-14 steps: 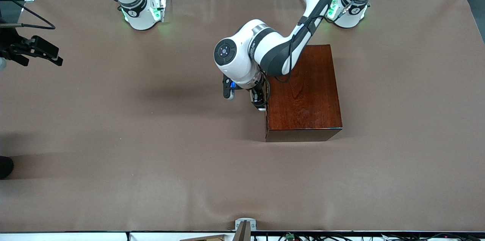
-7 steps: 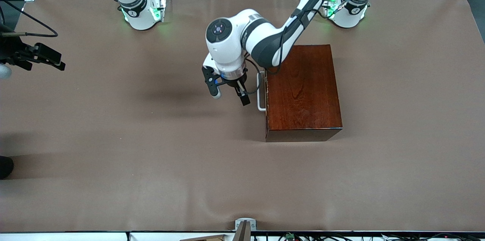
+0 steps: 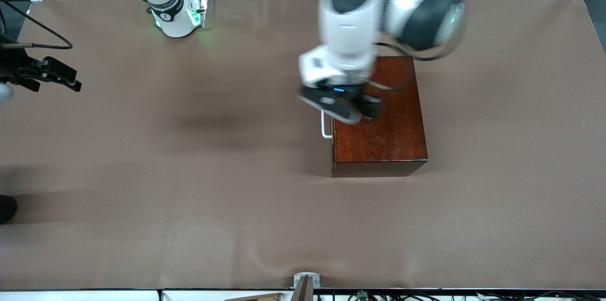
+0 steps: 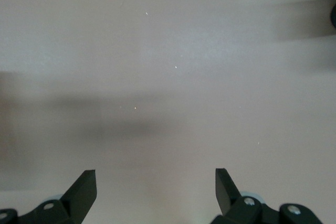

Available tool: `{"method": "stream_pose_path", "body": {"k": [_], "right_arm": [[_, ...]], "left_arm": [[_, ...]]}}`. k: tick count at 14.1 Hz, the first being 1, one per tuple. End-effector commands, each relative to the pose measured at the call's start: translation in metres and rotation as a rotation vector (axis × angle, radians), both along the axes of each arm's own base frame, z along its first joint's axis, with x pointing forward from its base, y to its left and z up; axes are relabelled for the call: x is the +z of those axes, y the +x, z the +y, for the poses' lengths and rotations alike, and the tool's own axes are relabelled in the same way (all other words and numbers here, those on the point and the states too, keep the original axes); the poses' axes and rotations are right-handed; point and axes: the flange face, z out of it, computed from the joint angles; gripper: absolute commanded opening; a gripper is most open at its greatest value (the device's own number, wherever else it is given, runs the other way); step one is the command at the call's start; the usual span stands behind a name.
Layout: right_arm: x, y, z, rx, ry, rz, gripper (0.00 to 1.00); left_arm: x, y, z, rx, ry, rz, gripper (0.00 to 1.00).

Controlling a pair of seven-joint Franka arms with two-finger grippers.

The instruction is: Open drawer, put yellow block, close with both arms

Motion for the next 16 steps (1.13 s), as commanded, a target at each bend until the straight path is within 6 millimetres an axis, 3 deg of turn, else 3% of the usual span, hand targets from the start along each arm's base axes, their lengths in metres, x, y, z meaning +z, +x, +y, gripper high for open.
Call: {"method": "stream_pose_path", "body": {"k": [1,3,9,16], "right_arm": [[0.005,0.003,-0.003,-0.001,-0.011,-0.024,1.0],[0.007,0.003,-0.003,-0.001,-0.011,-0.032,1.0],[0.005,0.0,-0.003,-0.002,-0.009,-0.008,1.0],[0.005,-0.001,-0.002,0.0,-0.009,-0.009,1.0]], "left_arm": [[0.021,0.029,0.103,0.201,-0.104,0.083,1.0],[0.037,0.048,0.175,0.319,-0.18,0.096,1.0],[0.054,0.032,0.291,0.485,-0.105,0.141,1.0],[0.063,-0.011,0.332,0.442,-0.119,0.093,1.0]]}}
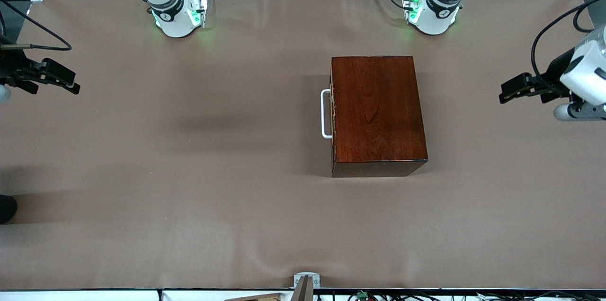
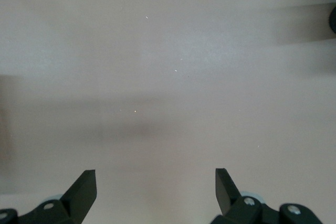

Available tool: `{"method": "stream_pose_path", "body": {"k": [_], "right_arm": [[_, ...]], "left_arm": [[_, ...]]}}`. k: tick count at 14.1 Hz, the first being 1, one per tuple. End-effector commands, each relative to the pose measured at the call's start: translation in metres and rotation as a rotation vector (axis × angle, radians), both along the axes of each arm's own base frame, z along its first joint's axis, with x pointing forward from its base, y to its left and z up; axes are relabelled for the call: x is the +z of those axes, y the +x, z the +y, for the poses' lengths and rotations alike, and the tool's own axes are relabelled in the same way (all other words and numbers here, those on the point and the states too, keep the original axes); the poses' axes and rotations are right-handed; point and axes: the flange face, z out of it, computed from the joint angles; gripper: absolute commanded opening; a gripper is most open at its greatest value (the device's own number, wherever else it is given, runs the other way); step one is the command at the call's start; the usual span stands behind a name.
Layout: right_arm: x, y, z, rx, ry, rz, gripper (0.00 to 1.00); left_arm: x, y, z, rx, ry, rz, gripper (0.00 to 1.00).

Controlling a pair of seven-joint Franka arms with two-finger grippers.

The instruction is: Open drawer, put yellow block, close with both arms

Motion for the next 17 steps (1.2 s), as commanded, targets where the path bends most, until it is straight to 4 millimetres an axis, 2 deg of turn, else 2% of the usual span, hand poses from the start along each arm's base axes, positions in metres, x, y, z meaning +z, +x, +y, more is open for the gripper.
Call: {"method": "stream_pose_path", "body": {"k": [1,13,17], "right_arm": [[0.004,-0.002,-0.002,-0.001,-0.008,0.0,1.0],[0.004,-0.002,-0.003,-0.002,-0.007,0.0,1.0],[0.003,0.001,-0.012,-0.02,-0.007,-0.012,1.0]], "left_arm": [[-0.004,-0.024,0.011,-0.037,0.013,-0.042,1.0],[-0.009,-0.019,0.005,-0.035,0.015,-0.046,1.0],[-0.009,-0.019,0.006,-0.041,0.051,-0.048,1.0]]}}
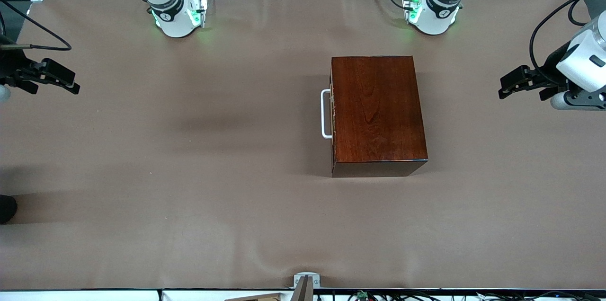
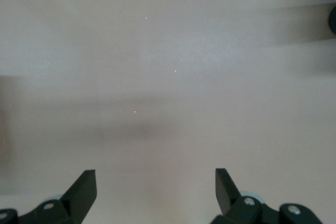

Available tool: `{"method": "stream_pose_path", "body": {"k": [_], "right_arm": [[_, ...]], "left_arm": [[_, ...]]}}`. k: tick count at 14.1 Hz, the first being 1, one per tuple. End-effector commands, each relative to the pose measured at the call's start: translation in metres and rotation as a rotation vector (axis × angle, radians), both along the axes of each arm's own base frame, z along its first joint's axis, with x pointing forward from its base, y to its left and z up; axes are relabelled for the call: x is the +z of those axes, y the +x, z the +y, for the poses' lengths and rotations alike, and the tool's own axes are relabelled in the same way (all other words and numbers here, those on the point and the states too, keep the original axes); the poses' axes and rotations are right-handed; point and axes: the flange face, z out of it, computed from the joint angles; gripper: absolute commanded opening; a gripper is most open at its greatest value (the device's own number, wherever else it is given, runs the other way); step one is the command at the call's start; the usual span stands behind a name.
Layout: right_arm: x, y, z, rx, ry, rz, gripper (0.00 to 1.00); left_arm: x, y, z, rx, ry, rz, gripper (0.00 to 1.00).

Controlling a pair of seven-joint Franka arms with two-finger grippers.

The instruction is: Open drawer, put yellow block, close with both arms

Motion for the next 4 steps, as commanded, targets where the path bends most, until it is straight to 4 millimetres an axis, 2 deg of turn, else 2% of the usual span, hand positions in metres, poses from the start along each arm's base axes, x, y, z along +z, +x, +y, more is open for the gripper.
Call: {"method": "stream_pose_path", "body": {"k": [1,4], "right_arm": [[0.0033,0.0011,-0.0108,-0.017,-0.004,-0.012,1.0],[0.0023,0.0009,-0.0089,-0.014,-0.002,-0.007,1.0]], "left_arm": [[0.0025,-0.004,0.0024,-0.015,0.072,-0.012,1.0],[0.0063,-0.0042,0.0027,-0.016,0.082,-0.021,1.0]]}}
